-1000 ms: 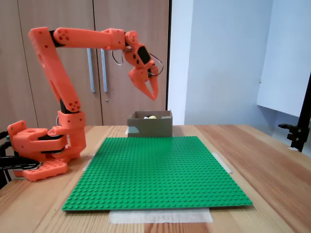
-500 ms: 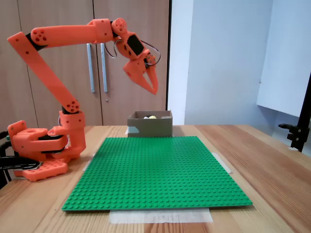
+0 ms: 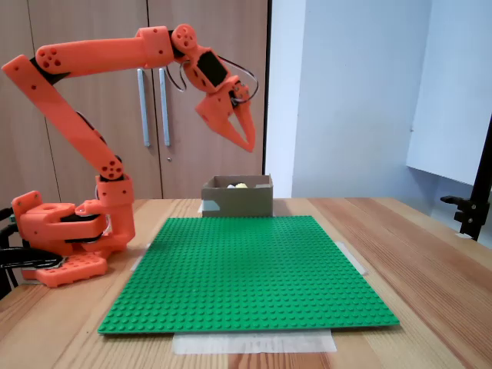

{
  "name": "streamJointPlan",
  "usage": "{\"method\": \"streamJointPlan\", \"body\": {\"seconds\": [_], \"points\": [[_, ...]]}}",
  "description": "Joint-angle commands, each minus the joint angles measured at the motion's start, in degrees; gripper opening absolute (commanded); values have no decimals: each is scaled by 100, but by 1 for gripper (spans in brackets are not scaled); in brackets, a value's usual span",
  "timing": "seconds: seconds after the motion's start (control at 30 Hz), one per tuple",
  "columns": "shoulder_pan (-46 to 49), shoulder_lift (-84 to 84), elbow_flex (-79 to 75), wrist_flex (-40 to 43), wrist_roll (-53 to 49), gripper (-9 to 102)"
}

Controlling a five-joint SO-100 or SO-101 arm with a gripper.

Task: Pick the ball and put it in the box.

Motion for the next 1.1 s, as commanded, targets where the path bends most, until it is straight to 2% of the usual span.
{"method": "streamJointPlan", "body": {"seconds": [0.0, 0.6, 1.07], "points": [[97, 308, -53, -88, -53, -1], [1239, 589, 510, -229, -167, -1], [1670, 1441, 1362, -466, -132, -1]]}}
